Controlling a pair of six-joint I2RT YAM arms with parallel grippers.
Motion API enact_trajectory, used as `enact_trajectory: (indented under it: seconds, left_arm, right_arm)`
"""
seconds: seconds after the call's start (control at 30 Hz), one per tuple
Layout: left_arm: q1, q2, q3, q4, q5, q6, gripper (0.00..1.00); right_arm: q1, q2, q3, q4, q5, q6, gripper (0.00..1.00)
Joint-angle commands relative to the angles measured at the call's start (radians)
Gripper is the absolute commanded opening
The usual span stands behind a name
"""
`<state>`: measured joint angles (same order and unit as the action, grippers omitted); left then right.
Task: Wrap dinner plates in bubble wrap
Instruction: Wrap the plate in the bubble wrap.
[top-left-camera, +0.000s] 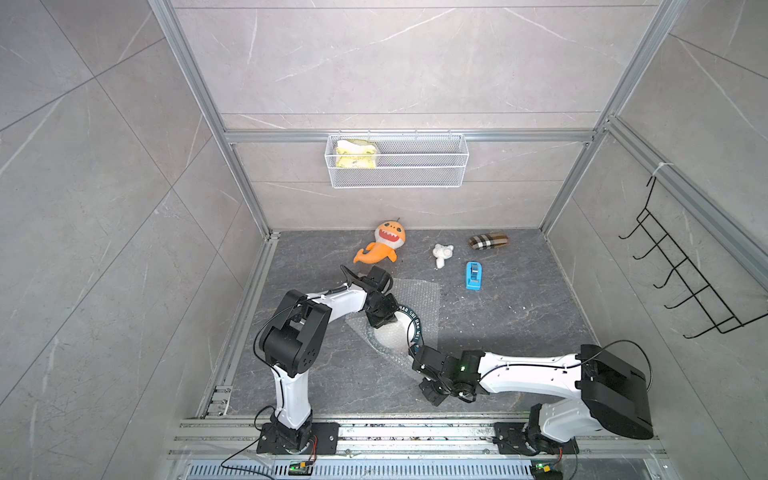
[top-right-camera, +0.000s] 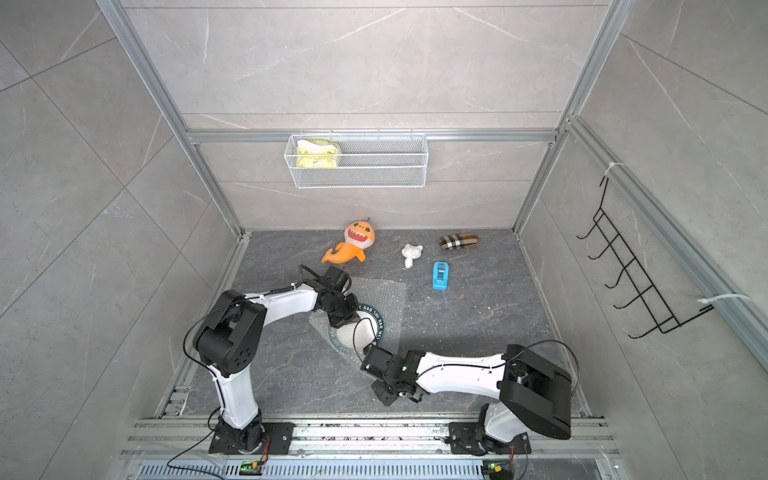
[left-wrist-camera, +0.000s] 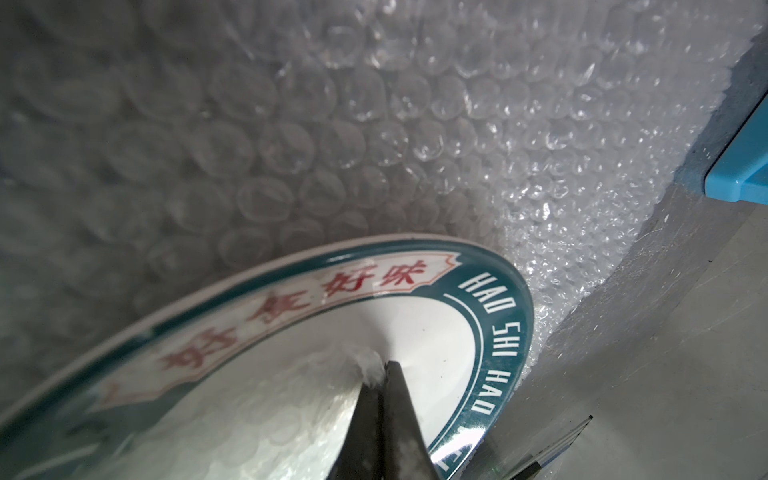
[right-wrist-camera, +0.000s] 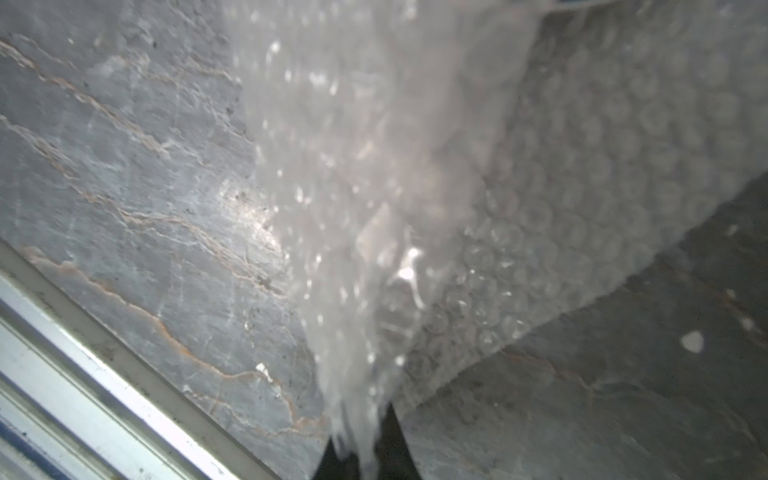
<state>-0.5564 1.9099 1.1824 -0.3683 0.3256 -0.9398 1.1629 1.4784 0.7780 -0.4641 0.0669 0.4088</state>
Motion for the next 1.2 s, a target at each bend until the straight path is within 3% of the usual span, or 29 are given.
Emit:
enact_trajectory:
  seconds: [0.0,0.27,0.6,0.8,1.17]
  left_arm:
    - [-0.019,0.046,-0.050,-0.067,-0.001,0.030,0.00]
    - [-0.019,0.046,-0.085,-0.047,0.002,0.024,0.00]
    - [-0.019,0.050,-0.121,-0.008,0.023,0.012,0.00]
    - [-0.019,0.066,-0.125,0.011,0.047,0.006,0.00]
    - [0.006,0.046,-0.137,0.047,0.096,-0.018,0.00]
  right_arm:
    - [0.004,-0.021,0.082,-0.010,0.071,-0.110,0.07]
    - [-0.067,0.025,0.182,0.135,0.174,-0.294,0.04]
    - [-0.291,0.189,0.308,0.282,-0.065,-0.351,0.04]
    - [-0.344,0.312,0.378,0.301,-0.151,-0.334,0.04]
    - [-0.379,0.462,0.474,0.216,-0.177,-0.282,0.05]
